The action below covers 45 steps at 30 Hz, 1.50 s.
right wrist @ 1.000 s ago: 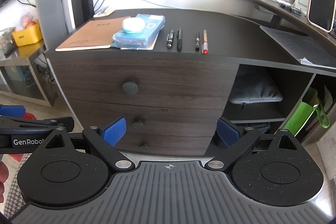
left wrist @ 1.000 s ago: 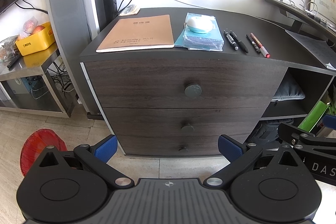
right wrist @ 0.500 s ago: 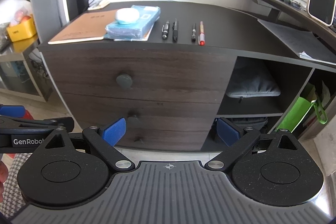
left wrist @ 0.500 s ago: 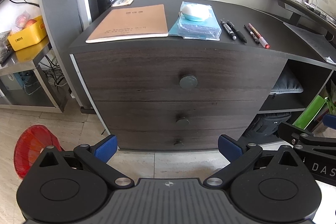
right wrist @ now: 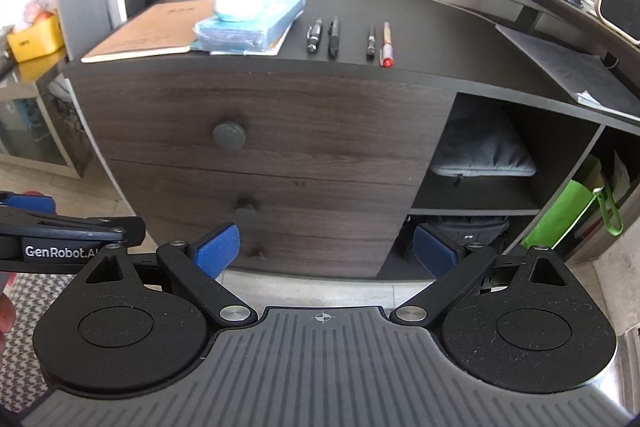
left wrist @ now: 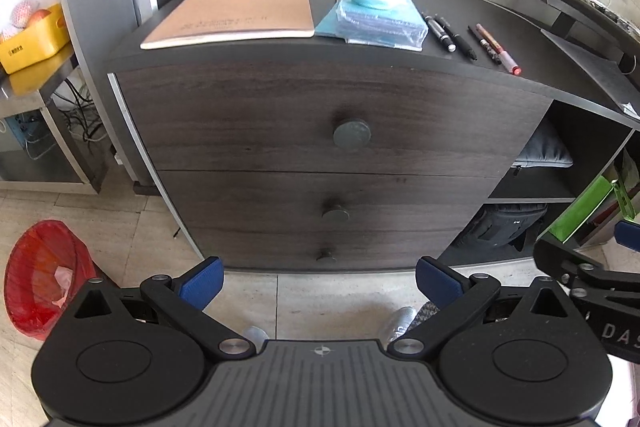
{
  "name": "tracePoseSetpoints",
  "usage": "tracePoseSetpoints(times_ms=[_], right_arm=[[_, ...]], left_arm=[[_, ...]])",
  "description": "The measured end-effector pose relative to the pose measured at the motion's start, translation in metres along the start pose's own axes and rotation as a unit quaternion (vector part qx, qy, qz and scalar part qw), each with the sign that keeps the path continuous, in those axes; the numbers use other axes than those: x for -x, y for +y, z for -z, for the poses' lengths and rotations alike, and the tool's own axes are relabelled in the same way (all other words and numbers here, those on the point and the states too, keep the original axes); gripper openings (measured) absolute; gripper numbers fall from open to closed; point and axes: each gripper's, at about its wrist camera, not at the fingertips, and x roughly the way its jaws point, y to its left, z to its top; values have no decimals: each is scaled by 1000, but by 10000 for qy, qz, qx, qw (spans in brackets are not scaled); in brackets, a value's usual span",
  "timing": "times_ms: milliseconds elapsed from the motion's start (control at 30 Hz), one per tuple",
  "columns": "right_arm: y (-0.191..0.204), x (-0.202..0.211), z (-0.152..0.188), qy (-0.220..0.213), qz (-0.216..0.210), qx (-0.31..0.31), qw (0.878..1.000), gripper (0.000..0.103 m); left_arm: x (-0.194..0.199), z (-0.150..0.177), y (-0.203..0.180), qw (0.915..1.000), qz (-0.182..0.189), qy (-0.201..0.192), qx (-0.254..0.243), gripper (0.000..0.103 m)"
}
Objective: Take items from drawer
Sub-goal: 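Move the left gripper toward the round knob of the top drawer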
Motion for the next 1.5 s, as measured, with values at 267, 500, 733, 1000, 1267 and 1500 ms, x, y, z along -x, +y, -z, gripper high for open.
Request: tracePoseSetpoints(times_ms=[267,500,733,1000,1267,1500], right_arm=[[-11,-14,-6,131,73,-171,9997,97],[-19,-28,-15,222,82,-255,9994,97],[-29,-45,-24,234,165,-254,9993,97],[-44,-67,-34,284,289,-275,9988,97],[-52,-91,-44,359,279,-232,9987,97],[-60,-120,-53,338,351,-195,9986,97]], left_arm=[[-15,-8,5,9998,157,1,129,102],[-33,-17,7,9996,122,178,190,102],[-56,-32,-1,9995,202,243,-28,101],[-78,-51,-1,9993,276,241,-16,101],[-104,-58,0,9985,232,470,123,102],[-131,-73,0,9982,196,524,223,97]])
